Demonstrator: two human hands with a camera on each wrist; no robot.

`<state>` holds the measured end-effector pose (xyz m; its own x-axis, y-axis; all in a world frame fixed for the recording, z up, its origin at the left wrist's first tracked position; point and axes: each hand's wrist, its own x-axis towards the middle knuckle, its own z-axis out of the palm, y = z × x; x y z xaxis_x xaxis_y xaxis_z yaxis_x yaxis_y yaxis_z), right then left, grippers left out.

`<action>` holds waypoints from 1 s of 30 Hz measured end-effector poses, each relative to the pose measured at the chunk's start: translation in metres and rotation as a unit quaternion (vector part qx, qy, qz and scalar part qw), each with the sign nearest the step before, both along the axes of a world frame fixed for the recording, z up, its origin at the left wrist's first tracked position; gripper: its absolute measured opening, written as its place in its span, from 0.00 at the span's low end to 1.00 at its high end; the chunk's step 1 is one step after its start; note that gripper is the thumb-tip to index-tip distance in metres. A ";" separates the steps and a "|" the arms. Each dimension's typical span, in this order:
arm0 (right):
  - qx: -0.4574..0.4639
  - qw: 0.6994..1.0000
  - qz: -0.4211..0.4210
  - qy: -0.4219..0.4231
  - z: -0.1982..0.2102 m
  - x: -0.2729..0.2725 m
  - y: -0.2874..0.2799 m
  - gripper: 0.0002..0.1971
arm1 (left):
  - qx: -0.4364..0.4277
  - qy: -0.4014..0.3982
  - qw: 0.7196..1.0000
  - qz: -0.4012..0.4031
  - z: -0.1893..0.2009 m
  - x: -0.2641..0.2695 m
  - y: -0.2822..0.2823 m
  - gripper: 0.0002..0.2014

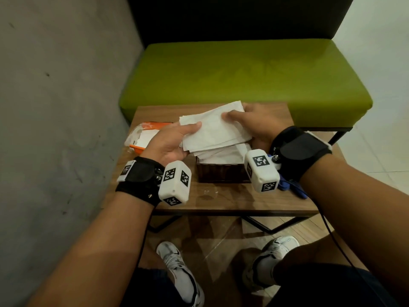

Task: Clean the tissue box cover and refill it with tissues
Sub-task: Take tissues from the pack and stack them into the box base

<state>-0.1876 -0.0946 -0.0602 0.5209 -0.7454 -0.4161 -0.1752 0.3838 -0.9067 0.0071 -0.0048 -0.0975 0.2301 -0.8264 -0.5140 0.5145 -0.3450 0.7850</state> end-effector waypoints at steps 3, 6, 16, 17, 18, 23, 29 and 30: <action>0.011 1.000 -0.003 -0.021 -0.004 -0.004 0.004 0.15 | -0.006 -0.016 1.000 0.026 0.001 -0.010 0.000 0.26; -0.016 1.000 0.003 -0.007 -0.008 -0.010 0.002 0.16 | -0.052 -0.041 0.997 0.039 0.001 -0.013 0.001 0.32; -0.070 0.995 -0.067 -0.019 -0.014 -0.010 0.003 0.14 | -0.019 -0.107 0.994 -0.026 0.009 -0.018 -0.001 0.19; -0.060 0.997 -0.054 -0.020 -0.015 -0.012 0.004 0.15 | -0.015 -0.122 0.992 -0.012 0.009 -0.017 -0.002 0.18; -0.047 0.998 -0.043 -0.013 -0.015 -0.015 0.004 0.15 | -0.013 -0.140 0.990 0.003 0.008 -0.016 -0.002 0.16; -0.086 0.989 -0.041 0.117 -0.018 -0.028 -0.009 0.12 | 0.002 -0.192 0.981 0.025 0.007 -0.016 -0.002 0.18; -0.229 0.921 0.033 0.313 -0.014 -0.029 -0.012 0.20 | 0.010 -0.372 0.928 0.031 -0.013 -0.020 -0.008 0.24; -0.237 0.909 0.042 0.339 -0.013 -0.030 -0.011 0.21 | 0.001 -0.389 0.921 0.026 -0.015 -0.021 -0.008 0.23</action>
